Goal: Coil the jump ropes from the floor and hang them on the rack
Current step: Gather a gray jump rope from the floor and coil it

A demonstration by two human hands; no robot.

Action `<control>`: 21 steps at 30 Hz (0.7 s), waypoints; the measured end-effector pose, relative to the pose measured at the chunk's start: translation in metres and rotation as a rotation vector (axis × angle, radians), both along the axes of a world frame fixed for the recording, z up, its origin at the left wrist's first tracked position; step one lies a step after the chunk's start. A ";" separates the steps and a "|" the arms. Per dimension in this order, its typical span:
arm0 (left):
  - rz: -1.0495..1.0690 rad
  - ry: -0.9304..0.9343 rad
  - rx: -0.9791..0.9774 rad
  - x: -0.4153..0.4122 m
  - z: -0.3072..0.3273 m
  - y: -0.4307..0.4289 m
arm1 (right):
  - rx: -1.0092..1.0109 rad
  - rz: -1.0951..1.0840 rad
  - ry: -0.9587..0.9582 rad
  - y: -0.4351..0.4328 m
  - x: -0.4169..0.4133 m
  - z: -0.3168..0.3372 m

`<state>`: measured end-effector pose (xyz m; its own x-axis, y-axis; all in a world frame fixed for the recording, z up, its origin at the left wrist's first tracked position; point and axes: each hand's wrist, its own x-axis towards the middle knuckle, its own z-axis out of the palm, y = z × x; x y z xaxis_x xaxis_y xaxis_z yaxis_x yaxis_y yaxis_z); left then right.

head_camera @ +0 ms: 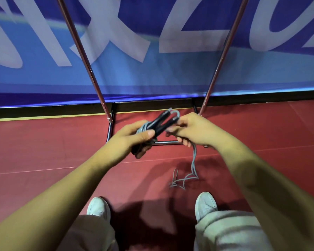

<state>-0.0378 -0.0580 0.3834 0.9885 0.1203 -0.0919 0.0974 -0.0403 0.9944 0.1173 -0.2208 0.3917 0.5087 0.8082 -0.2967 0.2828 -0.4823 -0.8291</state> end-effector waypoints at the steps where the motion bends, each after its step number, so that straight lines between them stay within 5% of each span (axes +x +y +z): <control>1: 0.062 0.006 -0.057 0.002 0.000 0.000 | 0.010 0.012 -0.022 0.002 -0.002 0.001; 6: 0.164 -0.024 -0.218 0.002 0.005 0.010 | 0.041 0.048 -0.032 0.005 -0.007 0.002; 13: 0.341 0.114 -0.075 0.005 0.004 0.018 | -0.122 0.083 -0.127 -0.001 -0.008 -0.003; 18: 0.356 0.155 0.143 0.005 -0.010 0.035 | -0.120 0.115 -0.155 0.001 -0.011 0.004; 21: 0.343 0.163 0.472 0.003 -0.018 0.042 | -0.098 0.193 -0.191 0.002 -0.022 0.010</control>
